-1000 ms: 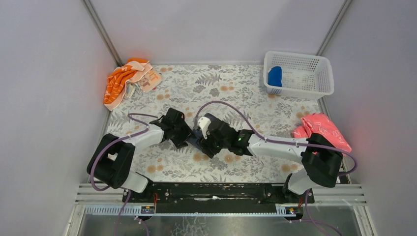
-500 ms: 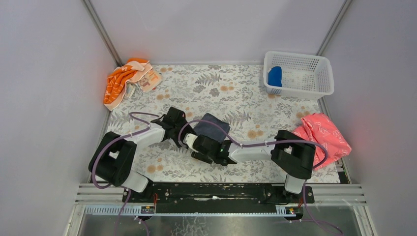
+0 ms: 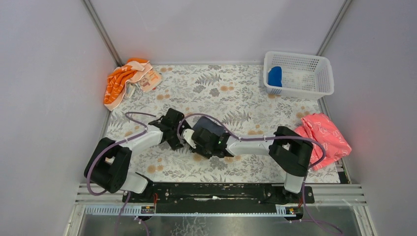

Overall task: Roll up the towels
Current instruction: Roll the towel at the center of the board.

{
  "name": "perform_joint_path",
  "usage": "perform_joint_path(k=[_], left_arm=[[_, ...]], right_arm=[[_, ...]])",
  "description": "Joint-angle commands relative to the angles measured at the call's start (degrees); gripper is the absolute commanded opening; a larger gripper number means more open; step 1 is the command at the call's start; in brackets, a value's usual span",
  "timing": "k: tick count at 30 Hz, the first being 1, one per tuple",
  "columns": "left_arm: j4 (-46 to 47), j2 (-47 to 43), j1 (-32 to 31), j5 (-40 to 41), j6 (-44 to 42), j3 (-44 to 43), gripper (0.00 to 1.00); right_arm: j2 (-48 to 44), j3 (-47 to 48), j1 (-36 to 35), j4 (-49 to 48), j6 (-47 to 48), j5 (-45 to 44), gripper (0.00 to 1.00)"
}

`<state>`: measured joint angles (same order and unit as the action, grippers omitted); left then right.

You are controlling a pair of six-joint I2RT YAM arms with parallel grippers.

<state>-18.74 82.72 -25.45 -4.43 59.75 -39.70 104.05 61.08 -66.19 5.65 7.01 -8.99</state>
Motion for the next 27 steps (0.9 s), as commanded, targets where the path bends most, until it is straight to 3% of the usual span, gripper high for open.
perform_joint_path(k=[1,7,16,20,27], left_arm=[[-10.57,-5.01,0.07,8.3,-0.79,1.61,0.83],[-15.23,-11.6,0.14,10.3,-0.27,1.22,0.91],[-13.22,-15.29,-0.01,6.16,1.37,3.26,0.93],[-9.03,-12.9,-0.62,2.04,1.51,3.05,0.92],[-4.95,-7.05,-1.27,2.3,1.47,0.65,0.92]], right_arm=[[1.51,1.22,3.42,3.28,-7.34,26.72,0.24],[3.17,0.05,11.46,-1.74,-15.14,43.36,0.24],[10.17,-1.8,19.89,-11.0,-26.64,61.4,0.26],[12.92,-2.36,22.22,-12.36,-29.23,63.82,0.29],[14.87,-1.81,23.85,-11.06,-29.15,63.08,0.31]])
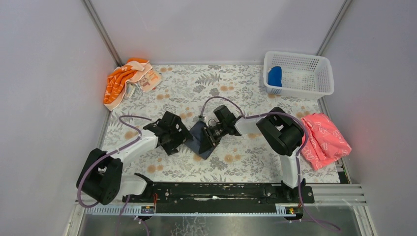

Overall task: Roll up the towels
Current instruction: Roll the towel at the center of the board.

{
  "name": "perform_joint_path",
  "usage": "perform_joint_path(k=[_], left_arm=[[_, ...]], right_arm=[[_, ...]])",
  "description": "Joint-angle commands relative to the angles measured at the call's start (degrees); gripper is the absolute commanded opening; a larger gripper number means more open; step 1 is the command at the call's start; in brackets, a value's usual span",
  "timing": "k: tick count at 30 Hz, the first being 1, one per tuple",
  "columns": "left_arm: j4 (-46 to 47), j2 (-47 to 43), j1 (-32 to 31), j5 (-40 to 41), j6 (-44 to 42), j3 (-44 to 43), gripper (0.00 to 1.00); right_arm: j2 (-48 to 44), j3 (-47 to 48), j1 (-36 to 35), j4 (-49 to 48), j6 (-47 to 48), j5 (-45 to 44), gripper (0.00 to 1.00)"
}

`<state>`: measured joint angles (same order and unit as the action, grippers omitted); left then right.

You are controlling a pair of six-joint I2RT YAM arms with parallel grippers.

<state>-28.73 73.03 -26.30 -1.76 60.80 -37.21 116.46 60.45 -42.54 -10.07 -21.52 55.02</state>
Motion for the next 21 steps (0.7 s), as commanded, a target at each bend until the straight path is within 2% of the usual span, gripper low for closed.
perform_joint_path(k=[1,5,11,15,21], left_arm=[[5.09,4.15,-0.44,-0.15,0.34,-1.91,0.91],[5.09,7.9,-0.41,0.65,0.11,-1.0,0.84],[5.7,10.97,-0.41,1.7,0.03,1.24,0.79],[5.4,11.66,-0.41,2.0,-0.04,1.73,0.79],[4.41,12.26,-0.37,2.3,-0.24,1.54,0.78]], right_arm=[[2.27,-1.13,0.33,4.84,-0.55,-1.4,0.31],[-1.0,-1.27,0.27,7.65,1.67,-8.38,0.35],[-11.01,-2.08,-1.31,11.48,6.43,-21.21,0.55],[-17.69,-1.54,-5.25,15.8,12.13,-33.89,0.64],[-25.47,-1.24,-14.39,17.07,20.2,-54.58,0.69]])
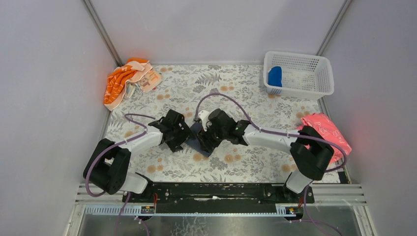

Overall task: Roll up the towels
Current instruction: Roll the towel at the center of the board.

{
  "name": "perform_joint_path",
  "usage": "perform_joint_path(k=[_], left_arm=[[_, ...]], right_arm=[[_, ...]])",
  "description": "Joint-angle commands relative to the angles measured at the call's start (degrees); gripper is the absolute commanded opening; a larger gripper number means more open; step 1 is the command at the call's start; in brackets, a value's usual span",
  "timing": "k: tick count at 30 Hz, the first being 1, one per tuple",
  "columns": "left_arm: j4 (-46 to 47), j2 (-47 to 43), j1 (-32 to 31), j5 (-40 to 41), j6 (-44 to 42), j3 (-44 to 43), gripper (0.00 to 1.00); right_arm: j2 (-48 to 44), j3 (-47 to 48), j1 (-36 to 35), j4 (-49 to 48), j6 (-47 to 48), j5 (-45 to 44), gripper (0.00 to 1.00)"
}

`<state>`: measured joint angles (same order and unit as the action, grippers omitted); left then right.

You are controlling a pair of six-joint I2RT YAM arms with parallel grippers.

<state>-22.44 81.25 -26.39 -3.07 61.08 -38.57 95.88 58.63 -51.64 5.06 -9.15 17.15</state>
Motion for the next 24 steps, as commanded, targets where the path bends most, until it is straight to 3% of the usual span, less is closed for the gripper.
perform_joint_path(k=[1,10,21,24], left_arm=[[-1.91,4.08,-0.31,3.74,-0.48,2.88,0.78],[-1.96,4.19,-0.33,3.42,-0.52,2.62,0.78],[-1.91,3.84,-0.33,2.92,-0.92,2.63,0.79],[-1.95,3.36,-0.35,3.07,-1.0,2.42,0.79]], right_arm=[[-5.31,0.66,-7.09,1.63,9.25,-18.68,0.69],[-1.04,1.29,-17.03,-1.23,16.69,-28.94,0.68],[10.75,1.31,-17.66,-1.68,18.19,-34.88,0.66],[11.49,0.95,-16.71,-0.82,17.4,-33.47,0.61]])
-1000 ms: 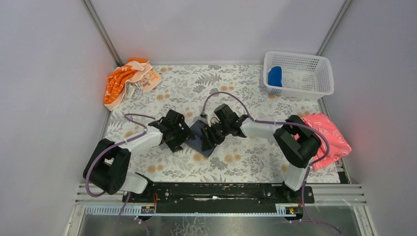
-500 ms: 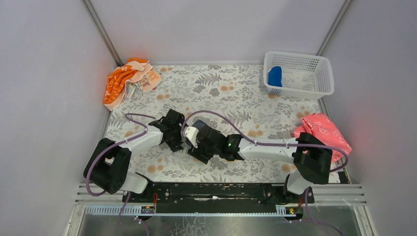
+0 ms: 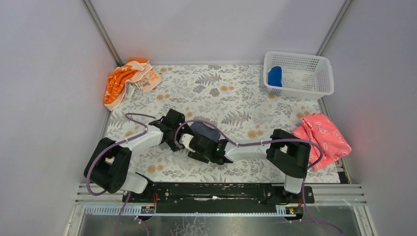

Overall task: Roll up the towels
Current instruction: Roll the towel at the center of the board.

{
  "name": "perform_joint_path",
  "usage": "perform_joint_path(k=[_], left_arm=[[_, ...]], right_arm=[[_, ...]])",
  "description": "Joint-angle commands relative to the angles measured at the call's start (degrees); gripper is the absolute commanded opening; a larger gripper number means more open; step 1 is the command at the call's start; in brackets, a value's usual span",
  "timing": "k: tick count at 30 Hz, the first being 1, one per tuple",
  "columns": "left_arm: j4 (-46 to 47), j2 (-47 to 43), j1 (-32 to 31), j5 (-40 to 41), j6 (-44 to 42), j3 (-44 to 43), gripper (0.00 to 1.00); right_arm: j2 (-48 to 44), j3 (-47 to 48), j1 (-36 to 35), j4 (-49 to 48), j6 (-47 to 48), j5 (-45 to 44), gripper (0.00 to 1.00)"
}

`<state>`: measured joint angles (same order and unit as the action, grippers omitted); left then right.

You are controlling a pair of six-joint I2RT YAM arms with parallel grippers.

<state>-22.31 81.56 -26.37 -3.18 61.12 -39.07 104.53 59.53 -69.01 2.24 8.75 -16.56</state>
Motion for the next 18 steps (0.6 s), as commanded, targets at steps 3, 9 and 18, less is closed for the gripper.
perform_joint_path(k=[3,9,18], left_arm=[[-3.06,2.7,-0.19,3.72,-1.54,1.87,0.79],[-5.09,-2.94,0.79,5.29,-0.98,1.31,0.85],[-9.82,-17.87,3.69,6.61,1.56,3.61,0.94]], right_arm=[[2.63,-0.27,2.28,3.33,-1.78,4.69,0.5],[1.83,2.54,7.85,9.25,-4.75,24.78,0.37],[6.62,9.06,15.66,16.13,-8.78,52.39,0.29]])
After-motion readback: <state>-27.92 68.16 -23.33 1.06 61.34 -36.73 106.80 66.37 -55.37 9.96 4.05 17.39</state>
